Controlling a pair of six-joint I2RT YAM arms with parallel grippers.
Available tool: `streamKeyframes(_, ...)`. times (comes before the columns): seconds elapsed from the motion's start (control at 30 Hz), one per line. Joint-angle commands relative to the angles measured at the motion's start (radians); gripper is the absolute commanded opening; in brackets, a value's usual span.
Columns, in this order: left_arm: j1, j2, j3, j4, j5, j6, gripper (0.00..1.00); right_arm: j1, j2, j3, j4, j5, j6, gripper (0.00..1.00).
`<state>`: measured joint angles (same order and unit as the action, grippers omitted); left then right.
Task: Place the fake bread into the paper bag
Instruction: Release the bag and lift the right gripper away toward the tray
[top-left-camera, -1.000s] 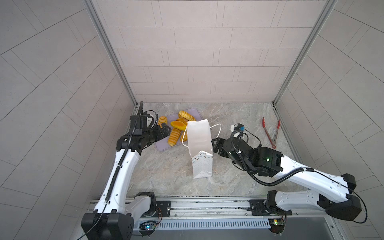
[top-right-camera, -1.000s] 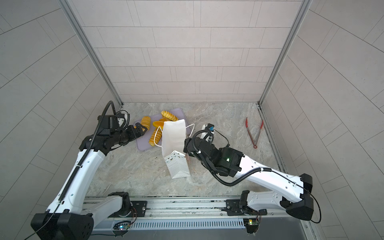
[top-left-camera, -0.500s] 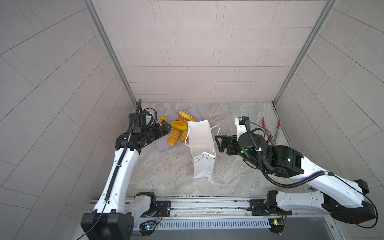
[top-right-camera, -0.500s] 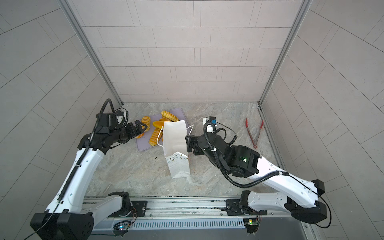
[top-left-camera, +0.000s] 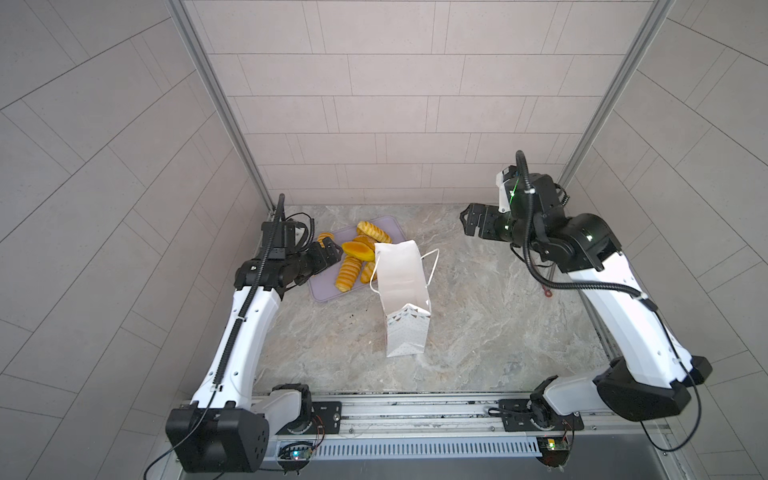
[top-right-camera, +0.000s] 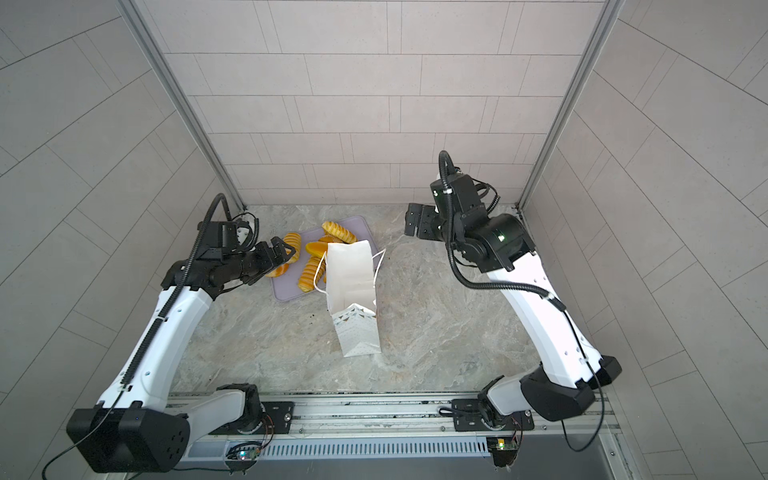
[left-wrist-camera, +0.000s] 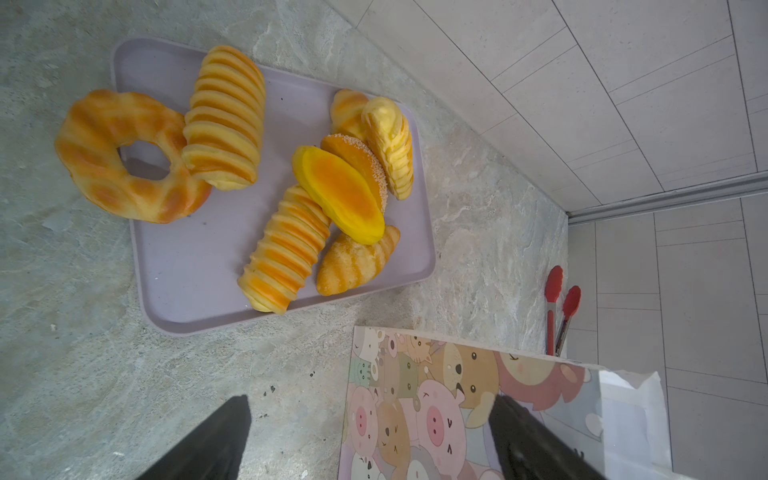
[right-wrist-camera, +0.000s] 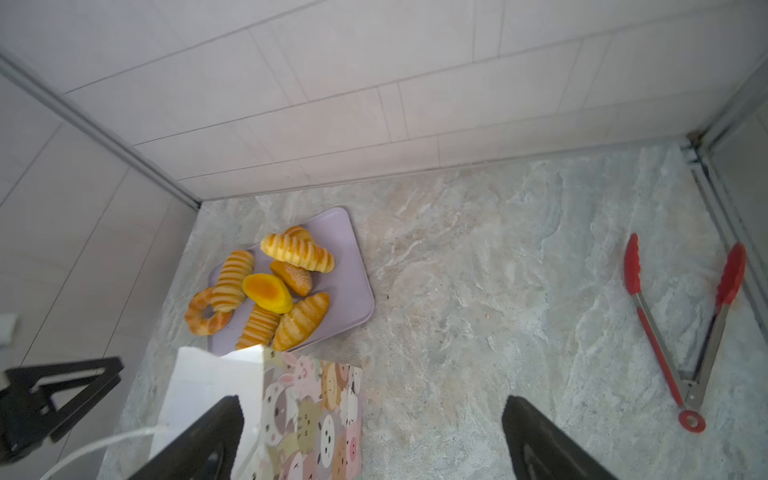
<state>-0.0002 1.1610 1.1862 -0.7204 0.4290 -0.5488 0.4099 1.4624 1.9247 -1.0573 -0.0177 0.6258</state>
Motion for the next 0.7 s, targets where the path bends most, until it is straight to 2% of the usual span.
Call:
streamKeyframes(0.0, -0.001, 0.006, 0.046, -0.033, -0.024, 0.006, 0.96, -0.154, 0.059, -0.011, 0.023, -0.335, 0.054, 0.99)
streamKeyframes(0.03, -0.002, 0.01, 0.051, -0.039, -0.027, 0.009, 0.96, -0.177, 0.076, -0.013, 0.048, -0.354, 0.025, 1.0)
streamKeyframes(0.17, -0.002, 0.035, 0.077, -0.07, -0.045, 0.033, 0.96, -0.192, 0.116, -0.04, 0.134, -0.216, -0.128, 0.99)
streamKeyframes(0.3, 0.0, 0.074, 0.099, -0.084, -0.061, 0.047, 0.96, -0.203, 0.119, -0.148, 0.285, -0.184, -0.145, 0.99)
streamKeyframes(0.5, 0.002, 0.123, 0.119, -0.078, -0.105, 0.041, 0.96, -0.22, 0.235, -0.214, 0.395, -0.33, -0.13, 0.99)
streamKeyframes(0.67, 0.015, 0.136, 0.097, -0.069, -0.134, 0.034, 0.96, -0.194, 0.294, -0.281, 0.533, -0.297, -0.163, 0.99)
